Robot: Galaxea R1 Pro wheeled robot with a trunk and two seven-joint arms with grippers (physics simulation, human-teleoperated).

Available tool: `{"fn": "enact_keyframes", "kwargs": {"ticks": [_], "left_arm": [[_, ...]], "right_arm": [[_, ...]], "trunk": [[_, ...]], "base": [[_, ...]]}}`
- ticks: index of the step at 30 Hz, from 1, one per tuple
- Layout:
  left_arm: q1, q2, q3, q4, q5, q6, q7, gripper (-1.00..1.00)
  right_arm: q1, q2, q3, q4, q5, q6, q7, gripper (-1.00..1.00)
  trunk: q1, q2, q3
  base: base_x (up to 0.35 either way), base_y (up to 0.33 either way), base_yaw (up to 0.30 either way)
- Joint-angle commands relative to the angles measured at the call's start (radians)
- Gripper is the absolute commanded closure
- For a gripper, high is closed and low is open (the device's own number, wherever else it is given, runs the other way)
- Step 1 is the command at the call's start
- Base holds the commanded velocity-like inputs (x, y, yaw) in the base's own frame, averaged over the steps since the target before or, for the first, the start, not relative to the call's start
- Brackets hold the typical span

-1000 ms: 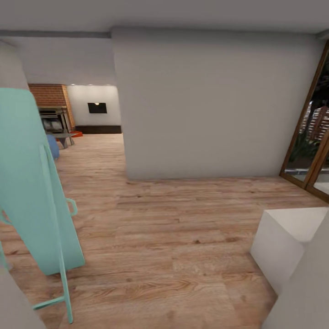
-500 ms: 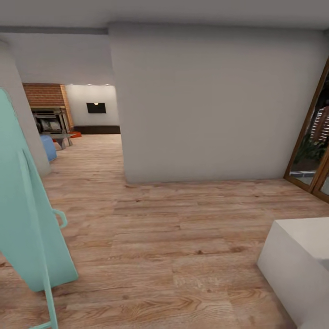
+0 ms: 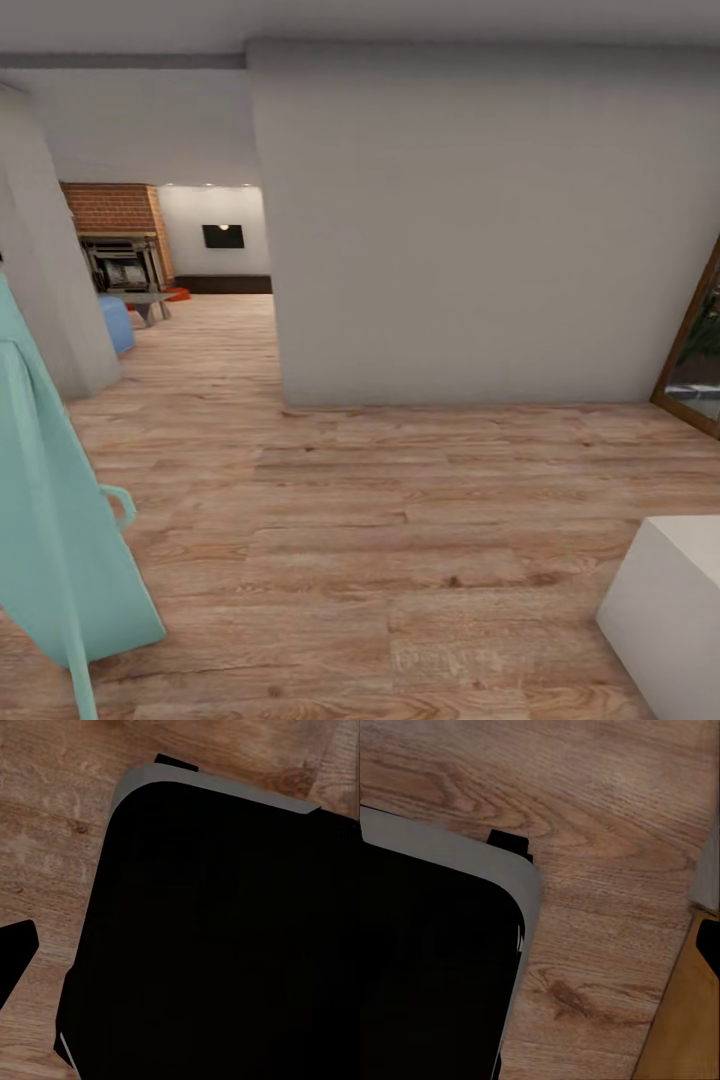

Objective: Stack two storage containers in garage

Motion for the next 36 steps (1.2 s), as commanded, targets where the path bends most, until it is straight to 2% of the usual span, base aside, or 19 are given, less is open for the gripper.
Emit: {"fn": "enact_keyframes", "kwargs": {"ticks": [1,31,36], "left_arm": [[0.0,0.0,0.001,-0.001,0.004,-0.002,0.001,-1.0],[0.0,0.0,0.001,-0.001,0.004,-0.006,0.001,-1.0],[0.0,0.0,0.002,-0.001,0.004,-0.006,0.002,-1.0]], "right_arm": [[-0.001,0.0,0.005,0.003,-0.004,-0.006,0.002,-1.0],[-0.001,0.001,0.007,0.003,-0.004,-0.001,0.002,-1.0],[-0.001,0.001,0.007,0.003,-0.003,-0.003,0.002,-1.0]], "trunk": [[0.001,0.0,-0.001],[0.001,0.0,-0.001],[0.001,0.0,-0.001]], "base": [[0.324,0.0,0.249],[0.324,0.0,0.019],[0.324,0.0,0.195]]}}
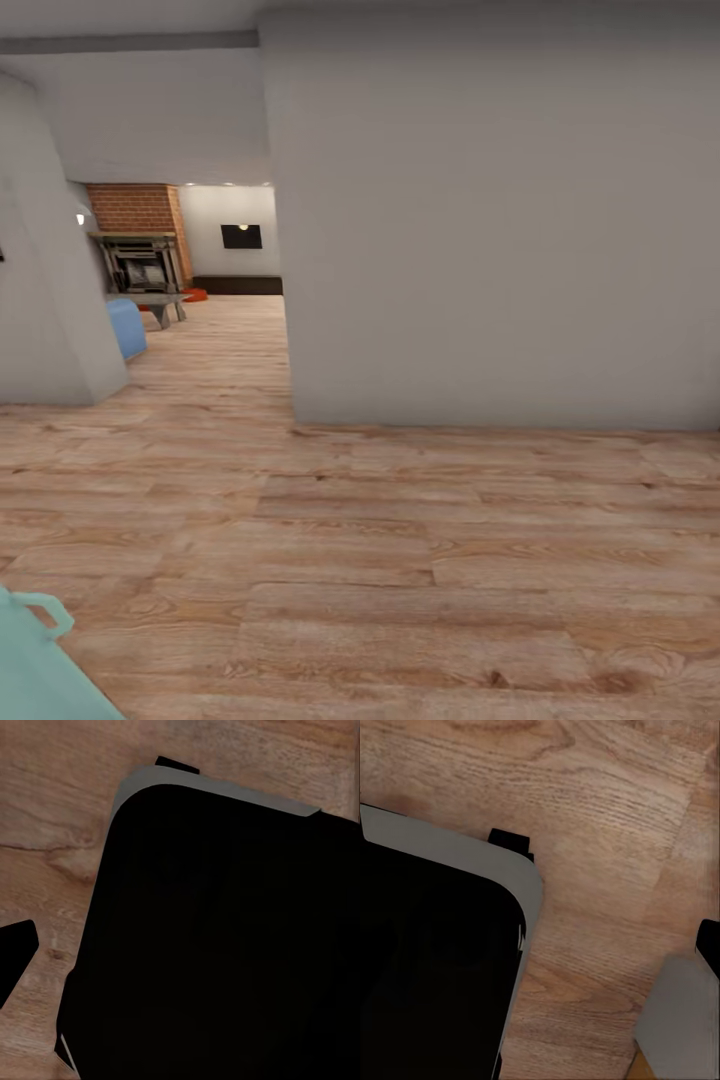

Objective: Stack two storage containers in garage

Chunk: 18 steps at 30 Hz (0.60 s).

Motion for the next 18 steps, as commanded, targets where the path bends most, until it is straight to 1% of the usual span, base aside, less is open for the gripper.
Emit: {"fn": "enact_keyframes", "kwargs": {"ticks": [1,2,5,18], "left_arm": [[0.0,0.0,0.001,-0.001,0.003,-0.002,0.001,-1.0],[0.0,-0.001,0.001,-0.001,0.003,-0.002,0.001,-1.0],[0.0,-0.001,0.002,-0.001,0.003,-0.003,0.001,-1.0],[0.001,-0.001,0.002,-0.001,0.003,-0.003,0.001,-1.0]], "right_arm": [[-0.001,0.0,0.005,0.003,-0.003,-0.006,0.002,-1.0],[-0.001,0.0,0.005,0.003,-0.003,-0.006,0.002,-1.0],[-0.001,-0.001,0.005,0.003,-0.004,-0.006,0.002,-1.0],[-0.001,-0.004,0.006,0.003,-0.003,-0.008,0.002,-1.0]], "trunk": [[0.001,0.0,-0.001],[0.001,0.0,-0.001],[0.001,0.0,-0.001],[0.001,0.0,-0.001]], "base": [[0.324,0.0,0.252],[0.324,0.0,0.256],[0.324,0.0,0.062],[0.324,0.0,0.007]]}}
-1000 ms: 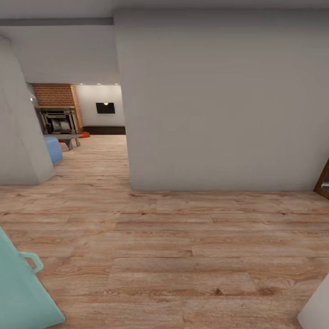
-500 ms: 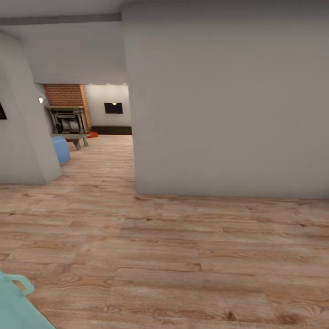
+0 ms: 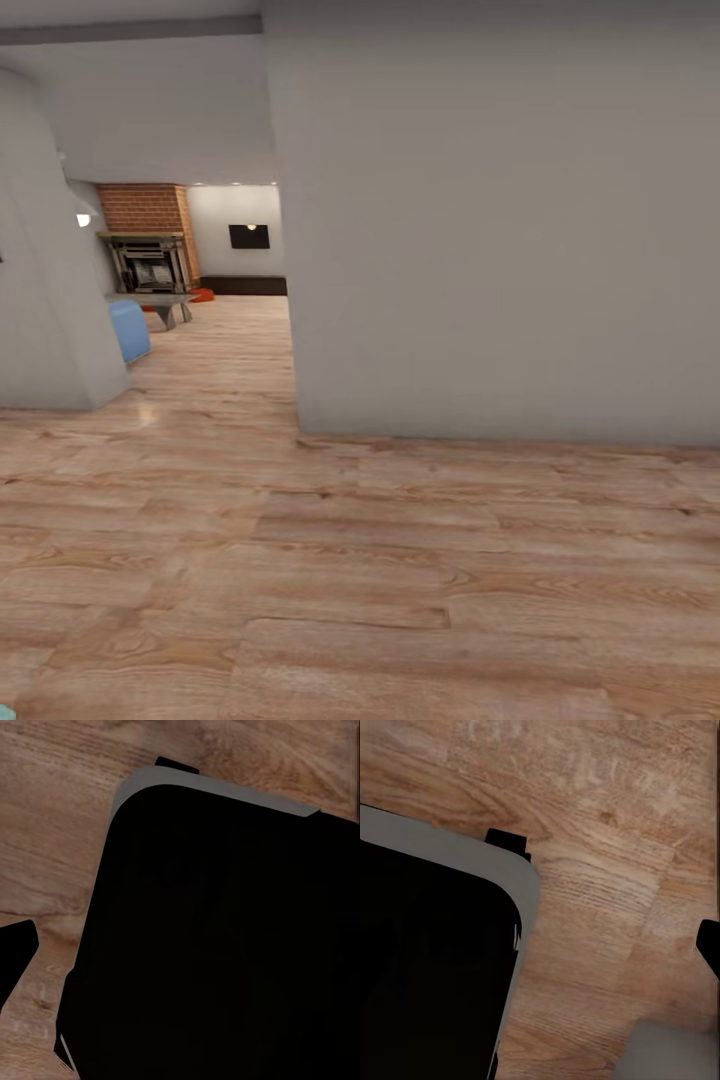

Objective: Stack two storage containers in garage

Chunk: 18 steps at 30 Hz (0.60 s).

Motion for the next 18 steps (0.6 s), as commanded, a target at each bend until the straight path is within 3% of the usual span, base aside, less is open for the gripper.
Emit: {"fn": "enact_keyframes", "kwargs": {"ticks": [1,18], "left_arm": [[0.0,0.0,0.001,-0.001,0.004,-0.002,0.001,-1.0],[0.0,0.0,0.001,-0.001,0.003,-0.002,0.0,-1.0]], "right_arm": [[-0.001,0.0,0.005,0.003,-0.004,-0.006,0.002,-1.0],[-0.001,0.009,-0.006,0.003,-0.008,-0.006,0.003,-1.0]], "trunk": [[0.001,0.0,-0.001],[0.001,0.0,-0.001]], "base": [[0.324,0.0,0.0],[0.324,0.0,0.004]]}}
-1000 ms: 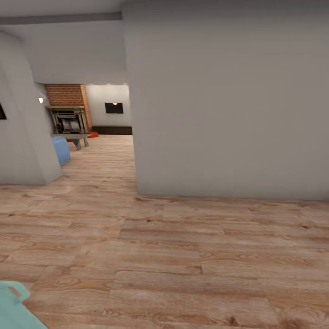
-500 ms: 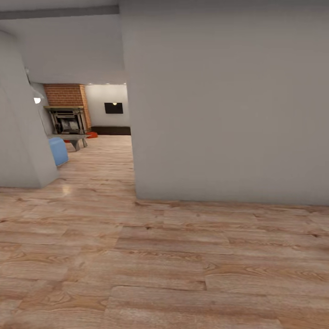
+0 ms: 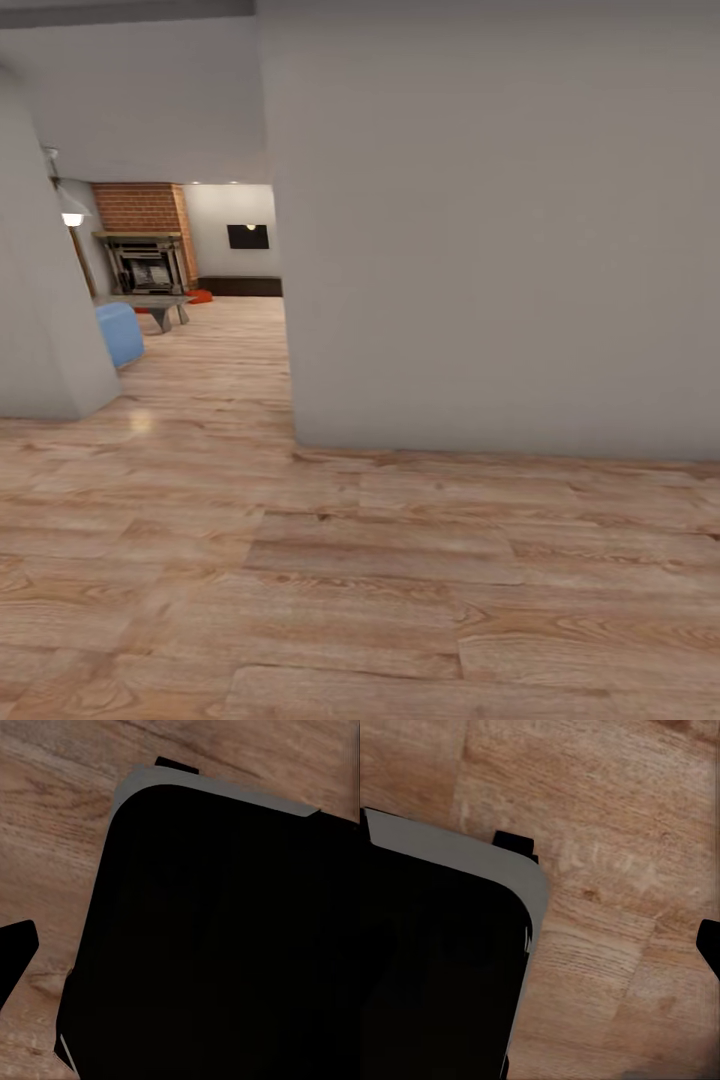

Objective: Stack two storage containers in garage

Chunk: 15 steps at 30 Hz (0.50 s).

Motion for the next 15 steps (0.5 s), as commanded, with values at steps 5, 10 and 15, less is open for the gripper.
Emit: {"fn": "enact_keyframes", "kwargs": {"ticks": [5,10,15], "left_arm": [[0.0,0.0,0.001,-0.001,0.004,-0.002,0.001,-1.0],[0.0,0.0,0.001,-0.001,0.004,-0.002,0.001,-1.0],[0.0,0.0,0.001,-0.001,0.004,-0.002,0.001,-1.0]], "right_arm": [[-0.001,-0.004,0.009,0.003,-0.001,-0.007,0.002,-1.0],[-0.001,-0.004,0.01,0.003,-0.001,-0.008,0.002,-1.0],[-0.001,-0.004,0.009,0.003,-0.001,-0.008,0.002,-1.0]], "trunk": [[0.001,0.0,-0.001],[0.001,0.0,-0.001],[0.001,0.0,-0.001]], "base": [[0.324,0.0,0.191],[0.324,0.0,0.26],[0.324,0.0,0.271]]}}
